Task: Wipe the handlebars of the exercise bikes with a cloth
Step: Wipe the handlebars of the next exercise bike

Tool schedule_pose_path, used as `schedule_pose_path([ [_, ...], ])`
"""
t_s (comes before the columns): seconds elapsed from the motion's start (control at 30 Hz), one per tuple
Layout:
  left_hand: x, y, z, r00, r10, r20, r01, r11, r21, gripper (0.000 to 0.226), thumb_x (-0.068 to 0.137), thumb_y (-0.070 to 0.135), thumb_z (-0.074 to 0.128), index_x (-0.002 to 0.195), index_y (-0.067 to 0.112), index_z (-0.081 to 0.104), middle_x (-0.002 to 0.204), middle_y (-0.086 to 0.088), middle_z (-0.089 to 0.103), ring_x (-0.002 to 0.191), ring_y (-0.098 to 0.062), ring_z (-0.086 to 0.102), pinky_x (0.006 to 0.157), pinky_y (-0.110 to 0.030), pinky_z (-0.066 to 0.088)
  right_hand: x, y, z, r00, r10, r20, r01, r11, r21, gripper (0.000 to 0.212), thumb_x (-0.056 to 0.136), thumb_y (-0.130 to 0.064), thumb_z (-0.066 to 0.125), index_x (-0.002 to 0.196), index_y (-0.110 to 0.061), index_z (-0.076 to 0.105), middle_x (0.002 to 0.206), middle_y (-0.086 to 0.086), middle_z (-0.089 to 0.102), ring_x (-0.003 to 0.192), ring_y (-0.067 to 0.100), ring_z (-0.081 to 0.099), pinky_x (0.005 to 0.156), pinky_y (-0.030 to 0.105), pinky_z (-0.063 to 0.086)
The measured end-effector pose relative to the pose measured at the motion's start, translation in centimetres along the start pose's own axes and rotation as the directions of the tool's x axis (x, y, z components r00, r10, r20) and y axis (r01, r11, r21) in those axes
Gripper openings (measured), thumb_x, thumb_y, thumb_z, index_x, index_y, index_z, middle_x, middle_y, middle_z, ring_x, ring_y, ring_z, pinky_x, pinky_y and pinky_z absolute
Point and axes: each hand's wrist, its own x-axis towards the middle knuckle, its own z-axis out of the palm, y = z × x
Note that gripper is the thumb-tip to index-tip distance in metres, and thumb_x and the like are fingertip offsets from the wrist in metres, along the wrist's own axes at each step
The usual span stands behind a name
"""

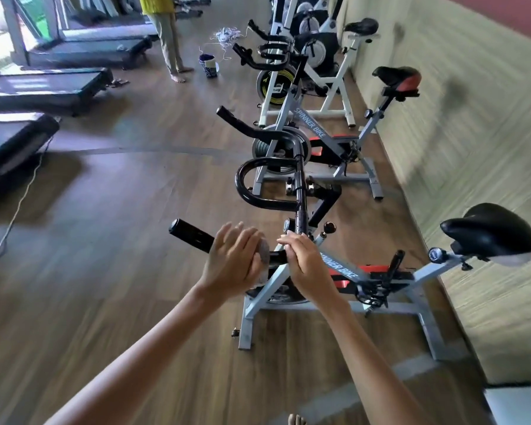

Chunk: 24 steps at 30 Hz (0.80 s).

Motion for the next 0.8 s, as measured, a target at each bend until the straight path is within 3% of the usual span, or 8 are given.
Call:
schedule_pose_path([
  [0.07,-0.9,-1.5,-0.5,0.999,-0.008,-0.039,0.013,0.993,0.117,0.043,0.089,0.026,0.037,0.112,0.005,0.067,0.114,-0.011,0.068,0.12,-0.035,0.058,0.118,-0.049,0.023,0.0,-1.4,1.1,0.994,-0.012,-0.113,0.002,0.996,-0.085,0.033,0.101,-0.019,0.039,0.124,-0.005,0.059,0.124,0.011,0.063,0.125,0.021,0.052,0.11,0.042,0.041],
  [0.13,-2.0,-2.6,-0.9,0.998,0.001,-0.055,0.009,0.981,0.193,0.043,0.09,0.026,0.037,0.108,0.004,0.069,0.109,-0.01,0.07,0.121,-0.035,0.058,0.12,-0.051,0.014,0.0,-3.0,3.0,0.991,-0.071,-0.111,0.045,0.975,-0.217,0.036,0.101,-0.025,0.04,0.129,-0.008,0.056,0.129,0.009,0.062,0.128,0.023,0.051,0.111,0.043,0.038],
  [0.23,-3.2,-3.8,-1.3,0.999,0.003,-0.04,0.009,0.956,0.293,0.046,0.092,0.032,0.035,0.113,0.009,0.069,0.116,-0.005,0.069,0.123,-0.031,0.057,0.117,-0.053,0.014,0.3,-4.6,5.6,0.994,-0.102,0.027,0.104,0.906,-0.411,0.047,0.102,-0.046,0.034,0.132,-0.016,0.053,0.13,0.004,0.061,0.124,0.023,0.054,0.11,0.044,0.035],
  [0.33,-3.4,-3.9,-1.4,0.999,0.007,-0.038,0.004,0.956,0.294,0.042,0.089,0.032,0.037,0.11,0.011,0.067,0.113,-0.004,0.067,0.115,-0.03,0.059,0.115,-0.052,0.017,0.0,-3.4,5.4,0.994,-0.086,0.061,0.105,0.854,-0.51,0.055,0.101,-0.056,0.028,0.127,-0.017,0.055,0.119,0.001,0.065,0.114,0.023,0.059,0.11,0.045,0.031],
  [0.5,-2.9,-2.3,-0.9,0.993,-0.092,-0.07,0.104,0.972,0.211,0.037,0.087,0.03,0.038,0.097,0.01,0.068,0.099,-0.002,0.066,0.109,-0.03,0.058,0.118,-0.052,0.01,-1.4,-0.1,1.8,0.995,-0.103,-0.003,0.084,0.825,-0.558,0.057,0.102,-0.053,0.024,0.128,-0.013,0.054,0.133,0.006,0.06,0.13,0.027,0.051,0.116,0.047,0.018],
  [0.67,-2.6,-0.9,0.1,0.99,-0.134,-0.036,0.137,0.981,0.14,0.039,0.091,0.029,0.035,0.099,0.01,0.068,0.099,-0.002,0.068,0.112,-0.027,0.055,0.118,-0.048,0.013,-1.2,-3.4,4.4,0.987,0.055,-0.151,-0.119,0.882,-0.455,0.06,0.099,-0.054,0.028,0.124,-0.009,0.059,0.132,0.015,0.059,0.131,0.032,0.047,0.111,0.048,0.033],
  [0.8,-2.4,-0.5,0.4,0.992,-0.121,-0.029,0.123,0.988,0.09,0.042,0.09,0.028,0.036,0.106,0.008,0.068,0.103,-0.003,0.069,0.109,-0.025,0.058,0.113,-0.042,0.019,-0.7,-1.8,3.3,0.998,0.005,-0.066,-0.038,0.861,-0.507,0.054,0.102,-0.051,0.023,0.122,-0.018,0.06,0.128,0.011,0.061,0.126,0.03,0.051,0.109,0.047,0.03],
])
